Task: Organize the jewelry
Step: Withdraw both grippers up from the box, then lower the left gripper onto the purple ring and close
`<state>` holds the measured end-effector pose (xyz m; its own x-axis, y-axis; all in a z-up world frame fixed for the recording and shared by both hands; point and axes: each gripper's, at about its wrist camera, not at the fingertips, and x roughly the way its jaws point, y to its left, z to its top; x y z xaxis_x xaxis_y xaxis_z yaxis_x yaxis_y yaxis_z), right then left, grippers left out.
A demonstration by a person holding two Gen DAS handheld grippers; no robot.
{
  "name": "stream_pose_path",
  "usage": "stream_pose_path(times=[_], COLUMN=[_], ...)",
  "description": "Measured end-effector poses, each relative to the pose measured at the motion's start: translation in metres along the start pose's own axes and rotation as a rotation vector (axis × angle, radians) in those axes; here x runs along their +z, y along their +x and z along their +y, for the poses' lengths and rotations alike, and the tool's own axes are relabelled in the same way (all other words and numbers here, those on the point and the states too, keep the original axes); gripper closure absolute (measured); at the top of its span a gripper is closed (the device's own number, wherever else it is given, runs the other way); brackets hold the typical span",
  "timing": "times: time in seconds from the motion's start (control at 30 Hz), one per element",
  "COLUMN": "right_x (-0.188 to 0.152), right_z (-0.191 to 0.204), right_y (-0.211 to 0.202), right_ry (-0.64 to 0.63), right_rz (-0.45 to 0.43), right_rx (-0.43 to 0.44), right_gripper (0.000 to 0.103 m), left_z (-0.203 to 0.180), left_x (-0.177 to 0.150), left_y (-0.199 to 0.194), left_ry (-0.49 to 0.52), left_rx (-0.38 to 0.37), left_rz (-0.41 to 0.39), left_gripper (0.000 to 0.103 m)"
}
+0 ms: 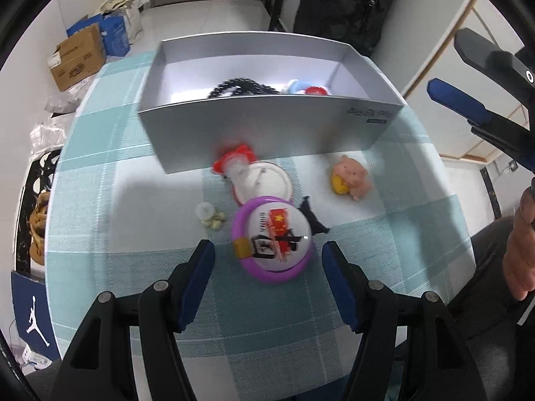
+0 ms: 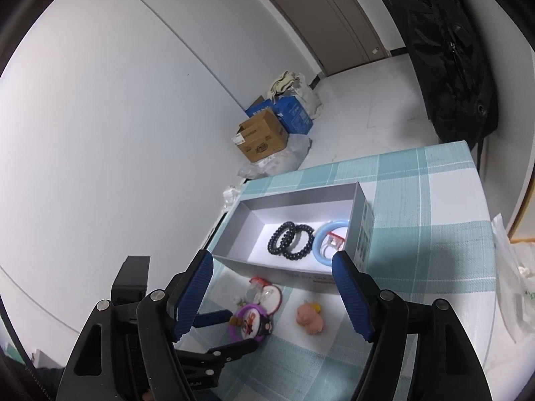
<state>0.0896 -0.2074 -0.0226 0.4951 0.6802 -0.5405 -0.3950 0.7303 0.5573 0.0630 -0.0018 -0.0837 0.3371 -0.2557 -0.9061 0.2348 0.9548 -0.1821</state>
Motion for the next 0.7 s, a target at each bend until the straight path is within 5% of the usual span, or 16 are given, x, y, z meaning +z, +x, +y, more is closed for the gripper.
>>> stream_pose_path(times=[0.3, 0.53, 0.7], right_x=[-0.001, -0.001, 0.0], right_z=[0.001, 0.002, 0.002], right_y=[-0.003, -0.004, -0.006], right_ry=[-0.001, -0.008, -0.007], right_rz=[-0.008, -0.01, -0.017], right_rx=[0.004, 0.008, 0.011], right_gripper=[0.03, 0.03, 0.03], left_z=[-0.016, -0.03, -0.028], left_x=[-0.002, -0.011, -0.013], left_y=[-0.004, -0.002, -0.006], left_ry=[0.098, 0.196, 0.201], left_rx=[0.07, 0.134, 0.121], left_rz=[-0.074, -0.077, -0.079], left_gripper=[0.042, 0.058, 0.058])
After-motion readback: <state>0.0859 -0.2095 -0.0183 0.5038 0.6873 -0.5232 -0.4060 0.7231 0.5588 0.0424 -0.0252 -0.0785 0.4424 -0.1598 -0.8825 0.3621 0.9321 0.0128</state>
